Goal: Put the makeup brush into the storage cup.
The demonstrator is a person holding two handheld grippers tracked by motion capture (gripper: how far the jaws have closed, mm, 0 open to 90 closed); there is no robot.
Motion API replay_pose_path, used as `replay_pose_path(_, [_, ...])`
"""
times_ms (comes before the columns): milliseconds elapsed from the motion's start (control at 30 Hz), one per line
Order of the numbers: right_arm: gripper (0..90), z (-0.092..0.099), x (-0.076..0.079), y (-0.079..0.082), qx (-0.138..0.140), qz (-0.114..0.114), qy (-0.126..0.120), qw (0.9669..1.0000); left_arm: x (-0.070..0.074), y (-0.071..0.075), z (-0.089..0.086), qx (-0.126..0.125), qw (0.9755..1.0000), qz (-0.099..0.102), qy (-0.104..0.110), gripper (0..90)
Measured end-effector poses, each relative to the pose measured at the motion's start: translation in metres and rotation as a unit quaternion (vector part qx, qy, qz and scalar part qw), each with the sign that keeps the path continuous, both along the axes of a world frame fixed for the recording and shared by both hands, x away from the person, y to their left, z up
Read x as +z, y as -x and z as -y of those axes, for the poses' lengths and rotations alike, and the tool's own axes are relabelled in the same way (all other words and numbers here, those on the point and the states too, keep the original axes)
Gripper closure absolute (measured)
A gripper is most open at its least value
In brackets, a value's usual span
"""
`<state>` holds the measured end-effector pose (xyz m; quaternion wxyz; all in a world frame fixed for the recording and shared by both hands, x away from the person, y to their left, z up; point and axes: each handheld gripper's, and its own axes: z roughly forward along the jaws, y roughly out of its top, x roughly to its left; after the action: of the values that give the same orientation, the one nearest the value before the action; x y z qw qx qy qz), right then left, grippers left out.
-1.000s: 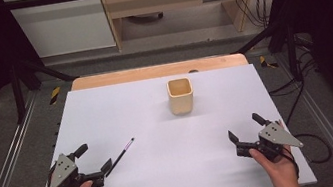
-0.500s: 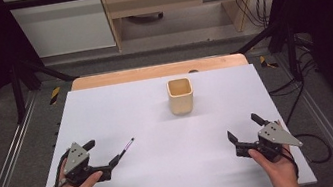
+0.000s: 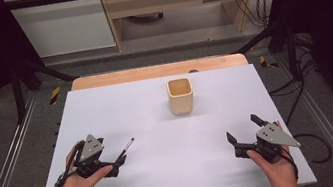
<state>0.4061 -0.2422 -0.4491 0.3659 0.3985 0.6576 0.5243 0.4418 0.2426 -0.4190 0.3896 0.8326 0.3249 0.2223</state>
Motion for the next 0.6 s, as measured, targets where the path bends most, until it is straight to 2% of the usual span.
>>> replay_pose_path(167, [2.1, 0.000, 0.000, 0.002, 0.001, -0.002, 0.001, 1.0000, 0.002, -0.003, 0.004, -0.002, 0.9999, -0.011, -0.004, 2.1])
replay_pose_path(267, [2.1, 0.000, -0.001, 0.002, 0.003, -0.002, 0.003, 1.0000, 0.006, -0.007, 0.009, -0.004, 0.9995, -0.024, -0.021, 2.4])
replay_pose_path(600, [2.1, 0.000, -0.001, 0.002, 0.003, -0.003, 0.003, 1.0000, 0.005, -0.015, 0.015, -0.006, 0.9990, -0.033, -0.030, 2.5])
